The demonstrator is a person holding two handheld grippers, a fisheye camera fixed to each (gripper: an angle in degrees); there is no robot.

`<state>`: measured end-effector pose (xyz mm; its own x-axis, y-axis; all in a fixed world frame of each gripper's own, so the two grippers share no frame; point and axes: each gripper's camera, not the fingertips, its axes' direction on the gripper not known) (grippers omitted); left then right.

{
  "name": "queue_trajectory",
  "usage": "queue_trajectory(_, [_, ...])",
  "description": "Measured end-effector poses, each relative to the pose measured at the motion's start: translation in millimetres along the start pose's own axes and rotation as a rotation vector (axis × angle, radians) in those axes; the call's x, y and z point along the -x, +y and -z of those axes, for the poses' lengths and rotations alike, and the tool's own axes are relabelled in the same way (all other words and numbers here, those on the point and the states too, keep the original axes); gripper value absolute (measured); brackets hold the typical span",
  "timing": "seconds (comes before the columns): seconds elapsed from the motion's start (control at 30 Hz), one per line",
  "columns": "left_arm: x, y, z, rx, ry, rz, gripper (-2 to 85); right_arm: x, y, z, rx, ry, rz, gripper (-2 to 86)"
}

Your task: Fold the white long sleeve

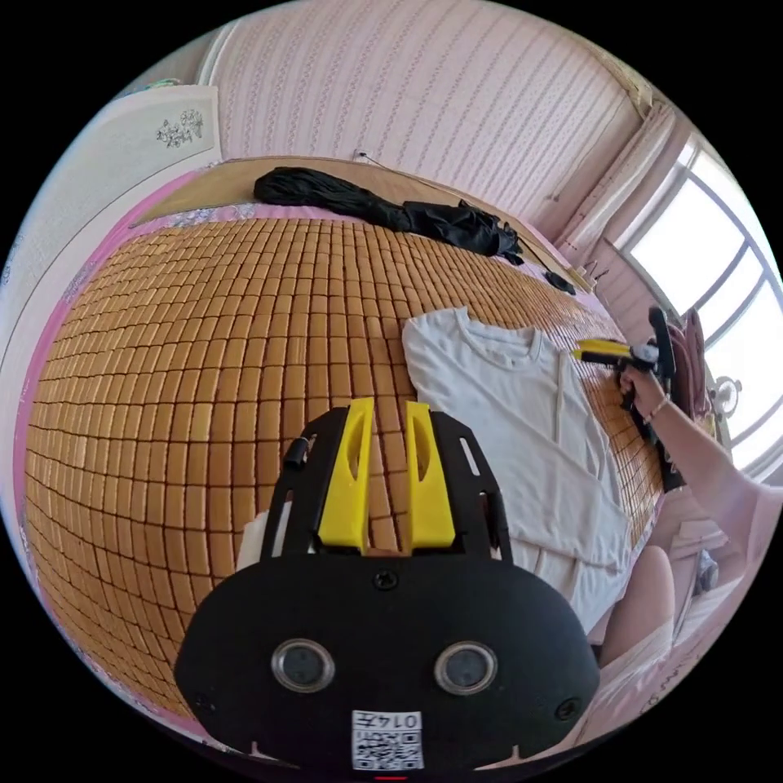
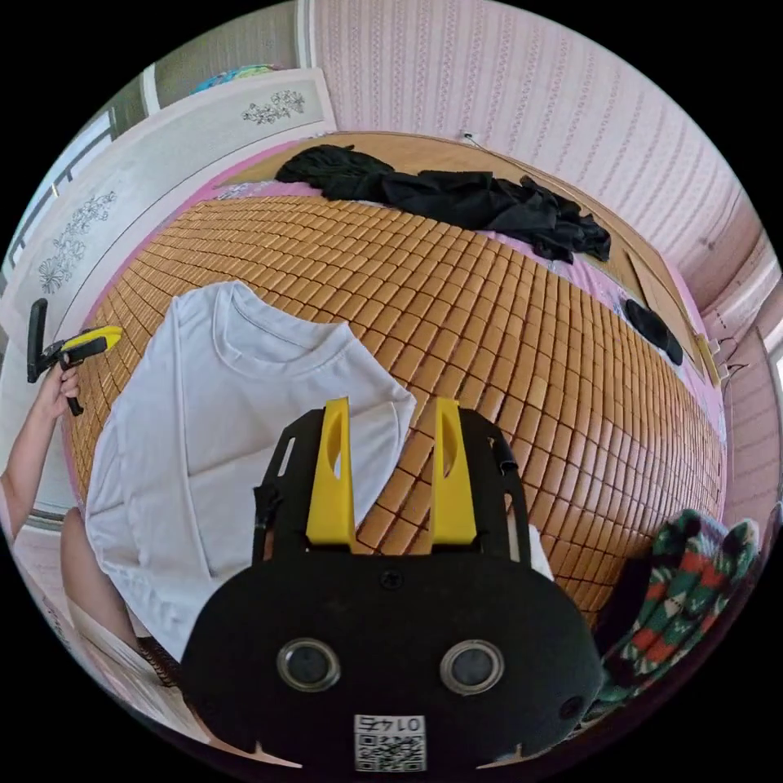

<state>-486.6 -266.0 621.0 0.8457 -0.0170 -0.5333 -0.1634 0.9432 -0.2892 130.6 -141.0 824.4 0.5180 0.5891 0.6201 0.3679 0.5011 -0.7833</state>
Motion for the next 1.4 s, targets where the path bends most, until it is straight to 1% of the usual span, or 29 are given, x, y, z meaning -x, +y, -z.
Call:
queue_trajectory(0.03, [-1.3, -16.5, -13.7, 0.034, 0.011, 0.001, 8.9, -5.2, 2.5, -4.2, 0.015, -0.027, -0.029, 13.0])
queue_trajectory(0.07, [-4.0, -30.9, -28.6, 0.066, -0.003, 0.006, 9.9, -14.8, 7.1, -11.3, 0.035, -0.097, -0.091, 10.9])
queue_trajectory(0.1, [-5.5, -36.9, -36.3, 0.082, -0.005, 0.003, 9.8, -22.5, 13.1, -12.7, -0.003, -0.131, -0.166, 8.1])
queue_trajectory(0.13, [-6.0, -46.3, -52.1, 0.124, -0.001, 0.018, 9.4, -25.0, 16.0, -12.5, -0.022, -0.166, -0.177, 6.5])
queue_trajectory(0.17, [-5.8, -52.3, -54.3, 0.088, 0.005, 0.039, 6.8, -30.4, 19.6, -13.6, -0.044, -0.245, -0.205, 4.0])
queue_trajectory(0.2, [-5.2, -55.9, -55.1, 0.093, 0.019, 0.052, 5.5, -34.6, 21.7, -13.6, -0.061, -0.305, -0.225, 2.5])
queue_trajectory(0.23, [-4.4, -62.9, -57.4, 0.12, 0.065, 0.06, 3.2, -36.1, 22.3, -12.5, -0.072, -0.329, -0.223, 2.1])
queue_trajectory(0.27, [-3.8, -68.4, -56.1, 0.133, 0.068, 0.072, 1.5, -39.5, 22.6, -8.2, -0.096, -0.358, -0.213, 1.5])
queue_trajectory(0.37, [-2.1, -82.8, -36.1, 0.068, 0.003, 0.089, -0.4, -51.0, 21.2, 10.5, -0.143, -0.29, -0.197, 0.7])
queue_trajectory(0.4, [-0.7, -85.9, -31.0, 0.049, 0.004, 0.102, -0.5, -55.5, 20.1, 19.6, -0.164, -0.247, -0.194, 0.5])
queue_trajectory(0.5, [3.4, -98.6, -5.6, -0.047, 0.063, 0.149, -0.9, -65.0, 20.3, 39.1, -0.212, -0.201, -0.192, 0.3])
queue_trajectory(0.63, [-0.9, -97.7, 26.6, -0.092, 0.08, 0.093, -0.9, -67.5, 34.4, 63.3, -0.286, -0.219, -0.174, 0.3])
queue_trajectory(0.7, [-1.3, -87.7, 44.7, -0.091, 0.118, 0.039, -0.9, -59.5, 57.2, 83.5, -0.328, -0.288, -0.106, 0.3])
queue_trajectory(0.77, [-6.7, -61.6, 76.1, -0.079, 0.149, -0.087, -0.9, -49.1, 85.3, 100.5, -0.345, -0.343, -0.045, 0.3])
queue_trajectory(0.83, [-12.1, -31.4, 103.6, -0.059, 0.15, -0.168, -0.9, -36.3, 122.5, 118.3, -0.356, -0.394, 0.018, 0.4])
queue_trajectory(0.9, [-19.4, 8.4, 133.1, -0.038, 0.145, -0.252, -0.9, -16.9, 183.0, 140.2, -0.337, -0.454, 0.092, 0.4])
queue_trajectory(0.97, [-28.1, 70.5, 162.4, 0.028, 0.088, -0.338, -0.8, -2.8, 233.2, 145.0, -0.301, -0.481, 0.107, 0.4])
queue_trajectory(1.0, [-28.6, 87.0, 166.5, 0.043, 0.071, -0.343, -0.8, 4.9, 265.5, 136.6, -0.247, -0.501, 0.07, 0.5])
queue_trajectory(1.03, [-26.9, 119.4, 168.8, 0.073, 0.064, -0.324, -0.8, 8.6, 281.0, 128.7, -0.215, -0.513, 0.043, 0.5])
queue_trajectory(1.1, [-18.4, 164.4, 157.2, 0.132, 0.124, -0.234, -0.8, 22.7, 332.7, 84.2, -0.052, -0.539, -0.079, 0.5])
queue_trajectory(1.17, [-7.8, 211.0, 126.0, 0.23, 0.133, -0.121, -0.8, 35.6, 357.3, 57.7, 0.042, -0.496, -0.116, 0.5])
queue_trajectory(1.2, [-5.0, 219.5, 117.8, 0.258, 0.129, -0.094, -0.8, 43.8, 366.8, 48.0, 0.076, -0.453, -0.119, 0.5])
queue_trajectory(1.23, [2.1, 232.9, 106.5, 0.289, 0.124, -0.032, -0.8, 47.2, 370.2, 45.6, 0.083, -0.429, -0.124, 0.5])
queue_trajectory(1.27, [10.7, 240.8, 110.3, 0.206, 0.178, 0.032, -0.9, 52.3, 375.1, 45.8, 0.067, -0.404, -0.139, 0.5])
queue_trajectory(1.3, [15.0, 242.9, 110.7, 0.202, 0.194, 0.065, -0.9, 56.1, 378.0, 50.4, 0.041, -0.398, -0.143, 0.5])
queue_trajectory(1.33, [20.2, 244.1, 112.4, 0.213, 0.227, 0.091, -0.9, 57.6, 379.0, 54.0, 0.026, -0.392, -0.142, 0.5])
queue_trajectory(1.4, [20.7, 244.1, 125.7, 0.174, 0.247, 0.073, -1.0, 61.8, 382.4, 70.9, -0.034, -0.389, -0.118, 0.6])
